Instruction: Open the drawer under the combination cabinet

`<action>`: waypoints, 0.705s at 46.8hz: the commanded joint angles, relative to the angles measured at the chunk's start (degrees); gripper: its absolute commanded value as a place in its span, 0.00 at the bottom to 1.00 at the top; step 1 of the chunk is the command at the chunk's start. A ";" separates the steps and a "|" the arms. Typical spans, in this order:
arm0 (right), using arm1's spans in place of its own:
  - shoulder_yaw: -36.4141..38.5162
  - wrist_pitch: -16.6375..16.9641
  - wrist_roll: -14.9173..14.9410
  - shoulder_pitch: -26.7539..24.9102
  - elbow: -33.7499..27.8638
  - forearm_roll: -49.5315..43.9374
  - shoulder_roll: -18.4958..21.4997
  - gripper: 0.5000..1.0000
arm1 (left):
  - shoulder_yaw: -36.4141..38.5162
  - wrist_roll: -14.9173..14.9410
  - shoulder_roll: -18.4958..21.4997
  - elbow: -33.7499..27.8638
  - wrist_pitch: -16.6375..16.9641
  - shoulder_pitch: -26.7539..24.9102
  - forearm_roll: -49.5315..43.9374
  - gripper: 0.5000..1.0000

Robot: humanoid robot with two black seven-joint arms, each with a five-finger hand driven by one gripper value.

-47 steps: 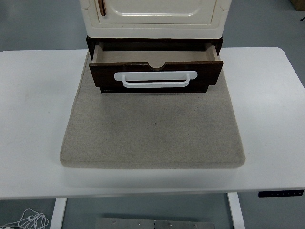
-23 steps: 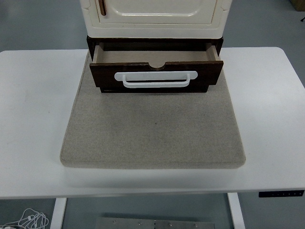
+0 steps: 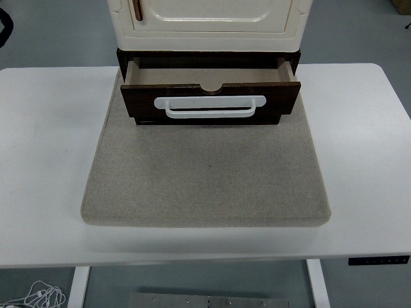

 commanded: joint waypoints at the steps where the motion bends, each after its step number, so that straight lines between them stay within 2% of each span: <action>1: 0.00 -0.07 0.00 0.01 0.00 0.01 0.00 0.85 | -2.52 0.09 -1.12 0.10 -0.03 2.33 -0.42 1.00; 11: 0.00 -0.07 0.00 0.01 0.00 0.01 0.00 0.85 | -8.85 -0.18 -4.46 0.19 -0.46 7.43 -5.25 1.00; 19: -0.09 -0.07 0.00 0.01 0.00 0.01 0.00 0.85 | -9.21 -0.79 -5.96 0.27 -0.82 9.37 -9.12 1.00; 33: -0.09 0.37 0.08 -0.17 0.00 -0.17 0.00 0.85 | -9.29 -2.64 -8.07 0.28 -0.82 11.48 -9.48 1.00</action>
